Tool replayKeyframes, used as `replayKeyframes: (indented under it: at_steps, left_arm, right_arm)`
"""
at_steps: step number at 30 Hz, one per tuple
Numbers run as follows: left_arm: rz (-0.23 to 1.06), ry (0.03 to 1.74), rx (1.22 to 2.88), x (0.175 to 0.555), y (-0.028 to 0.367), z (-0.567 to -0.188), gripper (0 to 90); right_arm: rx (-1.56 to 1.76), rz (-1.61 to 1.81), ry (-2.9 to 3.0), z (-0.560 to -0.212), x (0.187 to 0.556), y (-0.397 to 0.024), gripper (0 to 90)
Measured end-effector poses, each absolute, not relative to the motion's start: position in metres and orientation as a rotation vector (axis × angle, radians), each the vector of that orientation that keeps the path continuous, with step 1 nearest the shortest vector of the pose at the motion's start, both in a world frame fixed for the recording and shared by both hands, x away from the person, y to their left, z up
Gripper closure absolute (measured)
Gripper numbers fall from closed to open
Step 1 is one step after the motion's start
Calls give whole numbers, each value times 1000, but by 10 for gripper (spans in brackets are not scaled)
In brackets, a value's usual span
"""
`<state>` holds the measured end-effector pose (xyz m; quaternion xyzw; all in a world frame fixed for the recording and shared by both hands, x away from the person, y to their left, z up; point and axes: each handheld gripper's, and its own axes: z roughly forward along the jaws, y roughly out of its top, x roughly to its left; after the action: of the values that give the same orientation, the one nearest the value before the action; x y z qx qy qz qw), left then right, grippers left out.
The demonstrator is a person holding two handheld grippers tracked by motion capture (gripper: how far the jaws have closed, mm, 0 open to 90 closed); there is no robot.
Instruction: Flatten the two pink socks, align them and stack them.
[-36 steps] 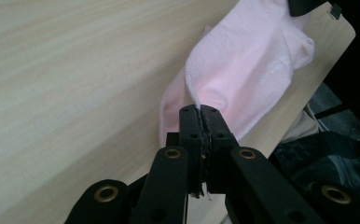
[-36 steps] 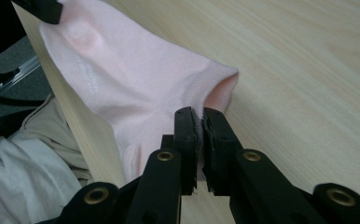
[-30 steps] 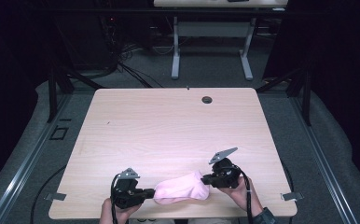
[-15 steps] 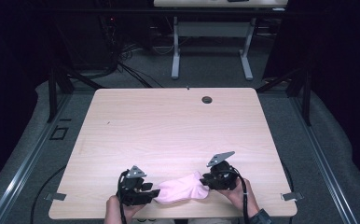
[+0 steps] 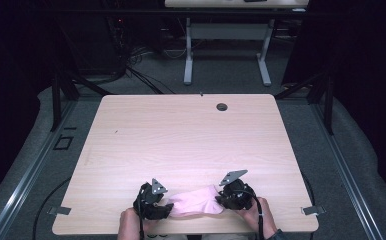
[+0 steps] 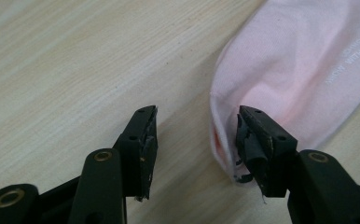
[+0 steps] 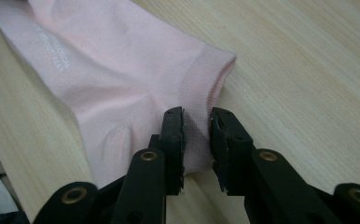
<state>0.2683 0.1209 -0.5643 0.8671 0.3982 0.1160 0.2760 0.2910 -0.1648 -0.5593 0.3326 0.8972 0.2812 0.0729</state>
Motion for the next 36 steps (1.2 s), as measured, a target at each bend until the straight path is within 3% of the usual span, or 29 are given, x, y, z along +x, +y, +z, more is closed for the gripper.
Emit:
replayKeyframes:
  at_steps: [4, 6, 9, 14, 18, 21, 30, 36]
  left_arm:
    - [333, 1064, 2332, 272, 124, -565, 405]
    - [345, 1074, 2317, 273, 127, -565, 327]
    - [383, 1093, 2275, 276, 139, -558, 220]
    - [433, 1136, 2188, 278, 166, -547, 127]
    - [441, 1192, 2134, 281, 190, -541, 15]
    - [469, 1230, 2100, 282, 203, -542, 1]
    - [520, 1401, 2005, 294, 249, -568, 0]
    - [520, 1439, 1987, 300, 261, -585, 0]
  right_arm:
    - [1008, 843, 2690, -560, 286, -165, 733]
    - [1010, 850, 2683, -560, 284, -165, 682]
    - [1040, 887, 2643, -558, 284, -171, 505]
    - [1140, 949, 2522, -550, 286, -193, 234]
    - [1214, 989, 2405, -543, 284, -216, 121]
    - [1271, 979, 2347, -542, 283, -233, 3]
    - [1434, 873, 2207, -561, 290, -283, 0]
    - [1478, 758, 2180, -580, 298, -295, 0]
